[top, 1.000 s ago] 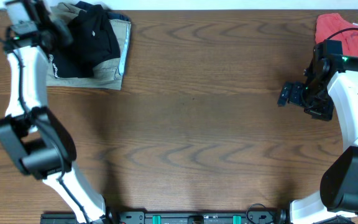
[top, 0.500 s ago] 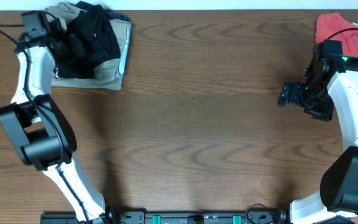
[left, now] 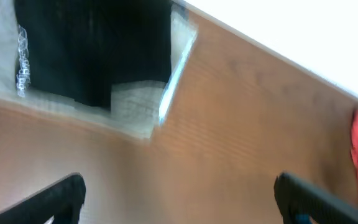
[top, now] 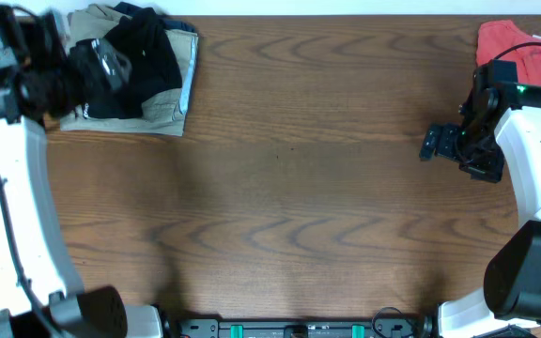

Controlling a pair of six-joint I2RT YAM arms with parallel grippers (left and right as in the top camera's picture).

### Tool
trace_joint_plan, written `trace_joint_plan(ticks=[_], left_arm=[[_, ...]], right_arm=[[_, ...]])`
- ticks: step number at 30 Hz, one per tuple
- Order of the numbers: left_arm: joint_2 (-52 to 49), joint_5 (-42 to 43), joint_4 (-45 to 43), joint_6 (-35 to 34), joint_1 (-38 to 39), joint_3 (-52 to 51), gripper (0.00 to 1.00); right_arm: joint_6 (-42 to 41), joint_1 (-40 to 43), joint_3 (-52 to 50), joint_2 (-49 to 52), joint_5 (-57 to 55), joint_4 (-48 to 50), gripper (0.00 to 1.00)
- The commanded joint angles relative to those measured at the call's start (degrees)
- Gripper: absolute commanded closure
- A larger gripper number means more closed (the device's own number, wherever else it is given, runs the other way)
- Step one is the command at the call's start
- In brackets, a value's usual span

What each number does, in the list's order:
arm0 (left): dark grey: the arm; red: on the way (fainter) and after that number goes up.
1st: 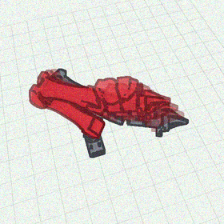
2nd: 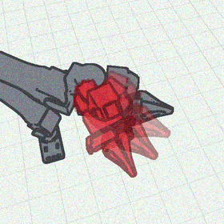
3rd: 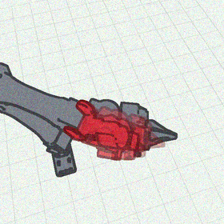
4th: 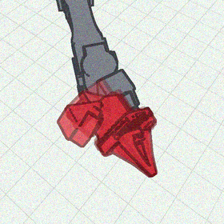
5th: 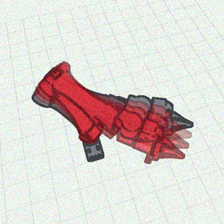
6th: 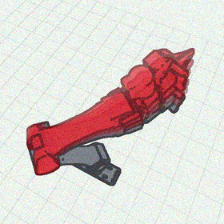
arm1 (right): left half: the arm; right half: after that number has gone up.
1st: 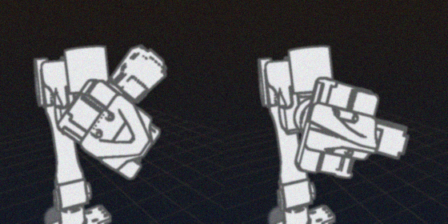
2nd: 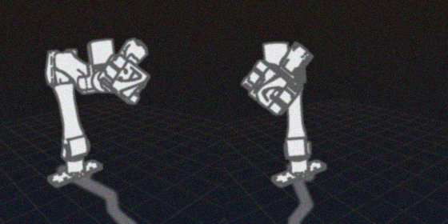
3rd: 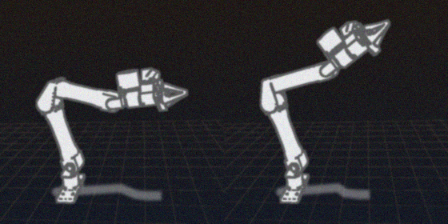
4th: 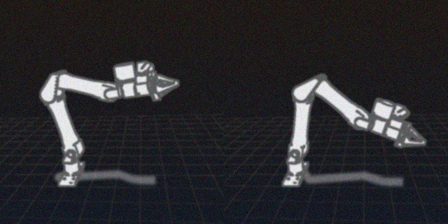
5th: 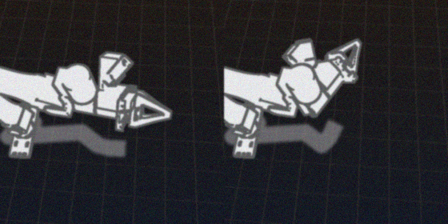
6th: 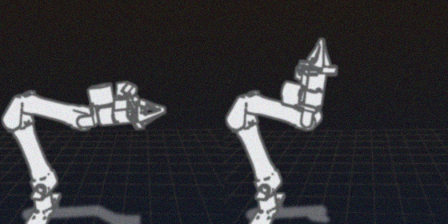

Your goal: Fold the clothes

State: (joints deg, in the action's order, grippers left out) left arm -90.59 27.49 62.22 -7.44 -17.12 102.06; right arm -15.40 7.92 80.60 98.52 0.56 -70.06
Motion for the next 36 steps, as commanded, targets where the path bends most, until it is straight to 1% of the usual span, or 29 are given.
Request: trace_joint_plan(ticks=[1, 3, 6, 9, 11, 16, 19, 21, 31, 33, 36], left_arm=[[3.7, 0.6, 7.4, 2.2, 0.2, -0.6, 0.02], [7.2, 0.6, 10.7, 4.2, 1.1, -3.3, 0.02], [14.2, 0.6, 10.0, 6.7, 3.8, -10.7, 0.02], [22.0, 0.6, 7.9, 6.1, 7.1, -20.2, 0.02], [26.4, 0.6, 8.4, 5.7, 9.1, -25.8, 0.02], [33.2, 0.5, 16.7, 5.7, 11.8, -34.4, 0.02], [34.6, 0.3, 21.6, 5.7, 11.8, -35.8, 0.02], [34.6, 0.3, 23.1, 5.7, 11.8, -35.8, 0.02], [34.5, 0.3, 23.1, 5.7, 11.8, -35.8, 0.02], [34.5, 0.2, 22.3, 5.7, 11.8, -35.9, 0.02], [35.7, 1.5, 16.5, 5.7, 11.9, -36.6, 0.02]], right_arm=[[0.7, -0.1, 0.2, -0.2, -0.3, 0.0, 0.01], [0.7, -0.1, 0.2, -0.2, -0.3, 0.0, 0.01], [0.7, -0.1, 0.2, -0.2, -0.3, 0.0, 0.01], [0.7, -0.1, 0.2, -0.2, -0.3, 0.0, 0.01], [0.7, -0.1, 0.2, -0.2, -0.3, 0.0, 0.01], [0.7, -0.1, 0.2, -0.2, -0.3, 0.0, 0.01], [0.7, -0.1, 0.2, -0.2, -0.3, 0.0, 0.01], [0.7, -0.1, 0.2, -0.2, -0.3, 0.0, 0.01], [0.7, -0.1, 0.2, -0.2, -0.3, 0.0, 0.01], [0.7, -0.1, 0.2, -0.2, -0.3, 0.0, 0.01], [0.7, -0.1, 0.2, -0.2, -0.3, 0.0, 0.01]])
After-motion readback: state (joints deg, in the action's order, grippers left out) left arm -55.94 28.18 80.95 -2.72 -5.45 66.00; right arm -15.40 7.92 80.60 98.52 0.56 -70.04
